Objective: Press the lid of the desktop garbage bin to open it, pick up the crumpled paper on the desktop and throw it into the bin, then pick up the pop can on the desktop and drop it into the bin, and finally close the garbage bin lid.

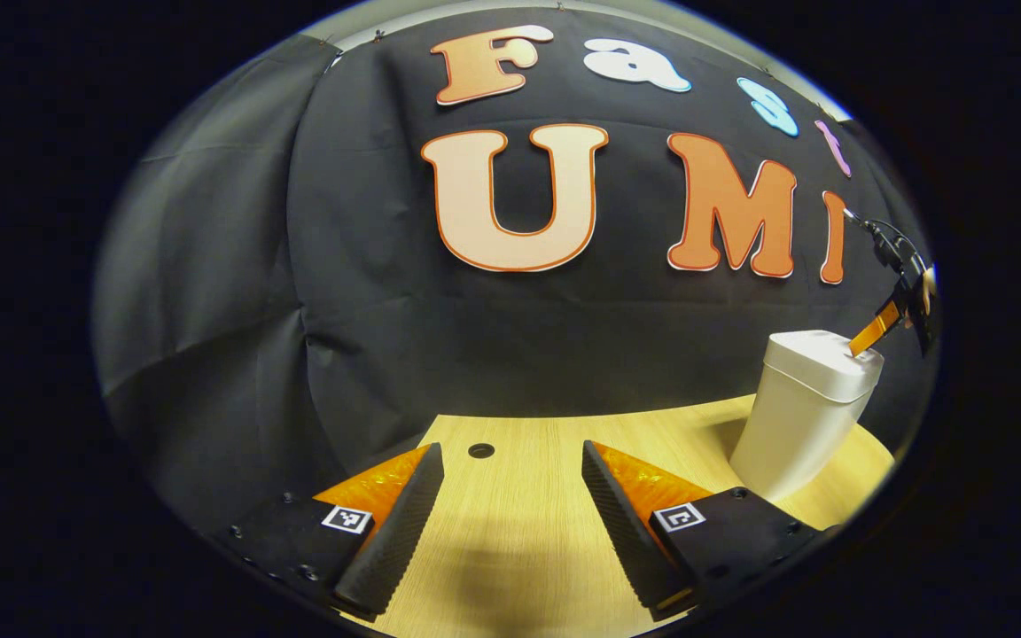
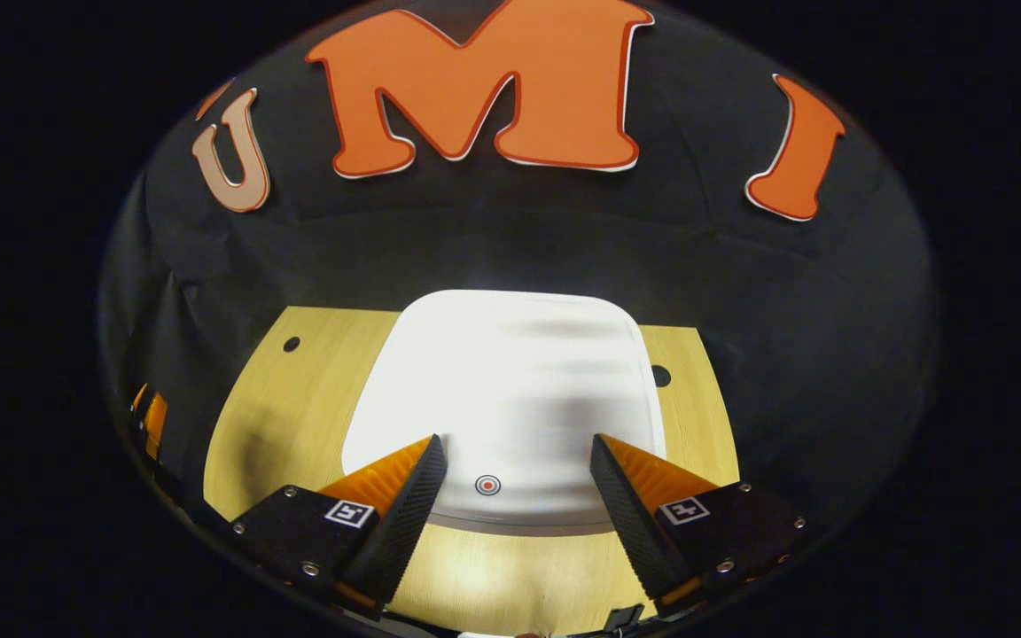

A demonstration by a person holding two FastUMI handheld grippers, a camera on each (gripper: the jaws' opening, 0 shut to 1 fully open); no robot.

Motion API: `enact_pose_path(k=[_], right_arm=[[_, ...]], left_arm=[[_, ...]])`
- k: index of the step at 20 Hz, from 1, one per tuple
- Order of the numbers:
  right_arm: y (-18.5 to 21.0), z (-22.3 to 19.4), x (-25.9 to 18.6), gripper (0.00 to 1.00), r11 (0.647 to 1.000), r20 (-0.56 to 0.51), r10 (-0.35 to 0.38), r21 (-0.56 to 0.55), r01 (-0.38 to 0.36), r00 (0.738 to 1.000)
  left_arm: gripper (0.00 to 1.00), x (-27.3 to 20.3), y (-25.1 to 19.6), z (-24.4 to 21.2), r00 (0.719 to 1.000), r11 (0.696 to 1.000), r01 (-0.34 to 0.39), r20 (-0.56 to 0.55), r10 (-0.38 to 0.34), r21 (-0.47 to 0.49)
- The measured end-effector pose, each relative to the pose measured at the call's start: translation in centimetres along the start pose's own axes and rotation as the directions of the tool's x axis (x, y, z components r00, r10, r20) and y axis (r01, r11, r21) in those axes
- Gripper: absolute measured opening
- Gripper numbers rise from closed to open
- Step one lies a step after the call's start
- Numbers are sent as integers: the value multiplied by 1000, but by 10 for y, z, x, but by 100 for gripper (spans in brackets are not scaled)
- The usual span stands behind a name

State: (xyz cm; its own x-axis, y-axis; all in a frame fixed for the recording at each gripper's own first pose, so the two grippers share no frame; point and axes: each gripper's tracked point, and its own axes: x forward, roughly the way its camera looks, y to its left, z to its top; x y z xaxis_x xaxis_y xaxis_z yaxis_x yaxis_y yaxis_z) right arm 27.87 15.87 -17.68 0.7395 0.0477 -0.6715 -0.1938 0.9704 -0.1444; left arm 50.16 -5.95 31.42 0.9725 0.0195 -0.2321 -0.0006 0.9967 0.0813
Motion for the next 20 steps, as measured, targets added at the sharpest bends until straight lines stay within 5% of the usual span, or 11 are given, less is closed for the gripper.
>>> enact_pose_path(k=[4, 9, 15, 20], right_arm=[[-6, 0, -5, 100, 997, 59, -56, 56, 53, 997], [-10, -1, -34, 100, 985, 193, -47, 171, 13, 980], [-25, -1, -95, 98, 966, 442, -148, 255, 34, 885], [-30, -30, -121, 98, 958, 516, -221, 276, 84, 827]], left_arm=[[99, -4, -5, 9, 1000, 1000, 10, 25, -9, -5], [100, -6, -5, 19, 999, 1000, 9, 50, -9, -1], [99, -2, -4, 24, 998, 1000, 8, 62, -8, 12], [99, 3, -10, 24, 997, 1000, 20, 69, -20, -1]])
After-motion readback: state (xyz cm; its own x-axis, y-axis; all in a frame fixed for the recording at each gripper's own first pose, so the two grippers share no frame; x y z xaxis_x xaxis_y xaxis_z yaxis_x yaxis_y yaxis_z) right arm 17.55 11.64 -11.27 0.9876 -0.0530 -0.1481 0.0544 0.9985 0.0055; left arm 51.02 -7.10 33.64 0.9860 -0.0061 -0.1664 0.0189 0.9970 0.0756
